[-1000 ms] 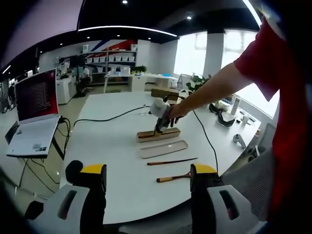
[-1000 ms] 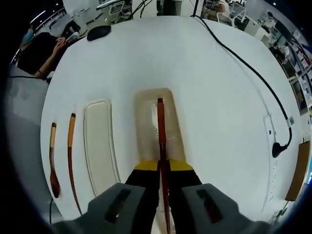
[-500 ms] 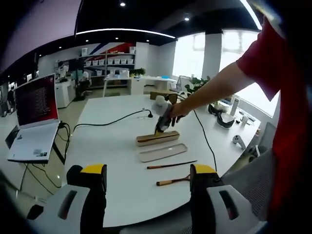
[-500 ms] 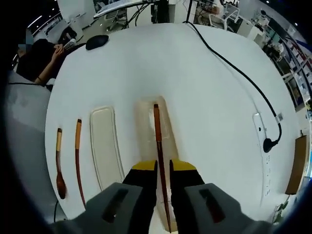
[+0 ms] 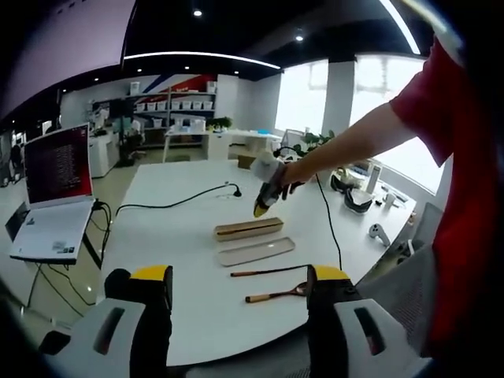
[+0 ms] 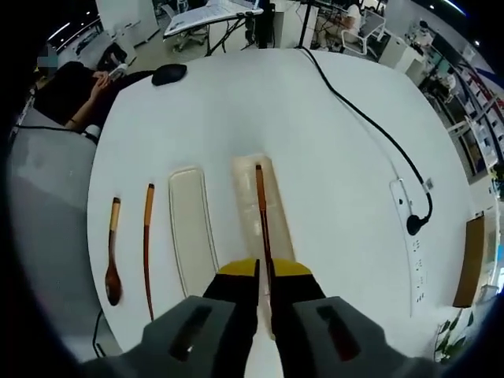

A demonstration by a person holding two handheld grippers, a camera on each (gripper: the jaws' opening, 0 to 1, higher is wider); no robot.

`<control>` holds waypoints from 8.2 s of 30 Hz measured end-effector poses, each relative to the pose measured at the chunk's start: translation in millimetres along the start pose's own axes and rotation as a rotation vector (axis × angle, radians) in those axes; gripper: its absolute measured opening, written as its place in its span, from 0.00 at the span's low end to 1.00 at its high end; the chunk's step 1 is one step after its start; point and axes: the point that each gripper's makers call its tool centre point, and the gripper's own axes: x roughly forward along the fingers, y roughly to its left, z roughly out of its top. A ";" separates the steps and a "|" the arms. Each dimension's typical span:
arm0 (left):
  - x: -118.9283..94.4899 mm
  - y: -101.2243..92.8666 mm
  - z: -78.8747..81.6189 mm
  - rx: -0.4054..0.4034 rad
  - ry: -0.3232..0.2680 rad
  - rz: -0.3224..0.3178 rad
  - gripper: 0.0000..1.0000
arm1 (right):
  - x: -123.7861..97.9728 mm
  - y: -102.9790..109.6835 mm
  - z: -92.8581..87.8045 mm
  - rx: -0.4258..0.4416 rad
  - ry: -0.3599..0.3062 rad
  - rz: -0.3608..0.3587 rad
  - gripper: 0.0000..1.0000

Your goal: Arrange the utensils inside the cutlery case until each visible utensil rests in its matching compartment.

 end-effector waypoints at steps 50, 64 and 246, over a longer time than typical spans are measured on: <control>-17.0 -20.7 4.6 0.051 -0.017 -0.034 0.70 | -47.4 86.6 5.9 -0.081 -0.055 0.011 0.08; -20.1 -16.5 0.1 0.039 -0.014 -0.018 0.70 | -16.9 108.9 -1.6 -0.033 -0.065 0.031 0.06; -18.6 -9.3 -14.4 -0.007 0.017 0.005 0.70 | -13.2 83.6 9.9 -0.111 0.003 0.036 0.00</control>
